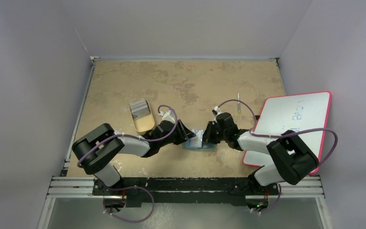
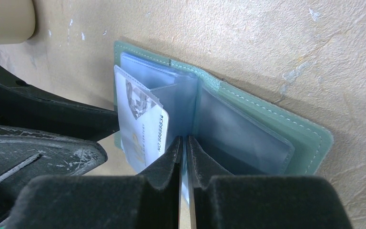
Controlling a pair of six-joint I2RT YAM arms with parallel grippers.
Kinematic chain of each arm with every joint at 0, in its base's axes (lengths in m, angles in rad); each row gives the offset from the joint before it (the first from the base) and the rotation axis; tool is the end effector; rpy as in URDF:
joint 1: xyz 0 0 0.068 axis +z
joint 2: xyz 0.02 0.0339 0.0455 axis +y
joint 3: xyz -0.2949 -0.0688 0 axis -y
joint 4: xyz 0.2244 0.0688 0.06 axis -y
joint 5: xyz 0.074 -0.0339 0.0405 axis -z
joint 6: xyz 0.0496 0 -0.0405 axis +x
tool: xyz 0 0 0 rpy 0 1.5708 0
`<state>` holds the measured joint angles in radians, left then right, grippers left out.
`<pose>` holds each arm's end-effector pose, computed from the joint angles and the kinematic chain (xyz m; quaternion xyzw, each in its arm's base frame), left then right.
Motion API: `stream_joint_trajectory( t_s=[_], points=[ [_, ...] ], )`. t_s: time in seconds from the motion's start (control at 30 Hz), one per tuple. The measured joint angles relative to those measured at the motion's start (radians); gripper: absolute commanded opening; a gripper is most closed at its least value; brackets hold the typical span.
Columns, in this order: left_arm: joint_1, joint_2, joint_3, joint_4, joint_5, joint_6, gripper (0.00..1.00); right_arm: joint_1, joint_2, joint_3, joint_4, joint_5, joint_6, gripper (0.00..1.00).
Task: Put the credit cards into the card holder
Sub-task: Insert the credit card into the card holder.
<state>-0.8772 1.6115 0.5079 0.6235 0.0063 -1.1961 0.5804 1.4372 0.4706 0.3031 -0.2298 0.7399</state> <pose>0.1892 -0.2280 0.1777 -0.1341 0.8444 -0.4478 0.2618 0.2062 0.1487 0.1799 0.0211 0.8941 0.3484 0.2807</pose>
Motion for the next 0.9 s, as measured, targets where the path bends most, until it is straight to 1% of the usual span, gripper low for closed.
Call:
stream_joint_trajectory(
  t_s=[0.43, 0.9],
  points=[
    [0.0, -0.051, -0.03, 0.041, 0.008, -0.029, 0.39, -0.005, -0.005, -0.005, 0.0, 0.001, 0.0, 0.11],
    [0.0, -0.056, -0.042, 0.079, 0.017, -0.042, 0.39, -0.006, -0.005, -0.002, -0.005, 0.003, 0.0, 0.19]
  ],
)
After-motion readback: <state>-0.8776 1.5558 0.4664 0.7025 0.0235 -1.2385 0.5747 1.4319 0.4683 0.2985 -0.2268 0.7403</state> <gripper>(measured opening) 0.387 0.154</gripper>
